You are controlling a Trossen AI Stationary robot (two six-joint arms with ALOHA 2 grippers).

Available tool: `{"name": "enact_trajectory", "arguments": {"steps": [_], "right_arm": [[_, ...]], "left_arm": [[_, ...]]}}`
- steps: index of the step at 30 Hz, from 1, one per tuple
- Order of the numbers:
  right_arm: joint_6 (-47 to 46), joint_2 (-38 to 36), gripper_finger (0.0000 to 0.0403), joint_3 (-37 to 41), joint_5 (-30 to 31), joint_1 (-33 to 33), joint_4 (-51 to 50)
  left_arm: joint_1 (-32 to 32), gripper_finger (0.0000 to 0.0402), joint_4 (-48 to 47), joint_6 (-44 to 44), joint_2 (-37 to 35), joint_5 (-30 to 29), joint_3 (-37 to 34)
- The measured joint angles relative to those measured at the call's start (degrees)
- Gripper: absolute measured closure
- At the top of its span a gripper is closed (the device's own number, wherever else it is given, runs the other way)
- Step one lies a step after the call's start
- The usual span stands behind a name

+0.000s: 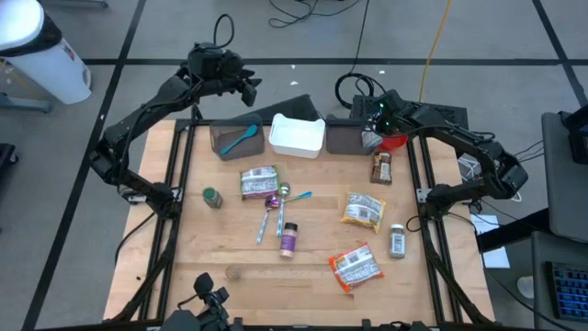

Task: Pick & Place Food Item
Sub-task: Put the blue noodle pack into the right black bin

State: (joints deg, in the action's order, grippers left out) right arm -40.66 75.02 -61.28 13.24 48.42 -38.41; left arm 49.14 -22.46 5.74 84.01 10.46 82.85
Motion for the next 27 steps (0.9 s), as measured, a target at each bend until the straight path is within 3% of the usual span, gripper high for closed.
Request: {"name": "enact_trajectory", "arguments": {"steps": [27], "right_arm": [[0.85, 0.00, 0.0369, -0.02, 0.67, 0.00, 0.00]], "left_arm": [[0.01, 0.0218, 0.00, 0.00, 0.00, 0.01, 0.00]]}}
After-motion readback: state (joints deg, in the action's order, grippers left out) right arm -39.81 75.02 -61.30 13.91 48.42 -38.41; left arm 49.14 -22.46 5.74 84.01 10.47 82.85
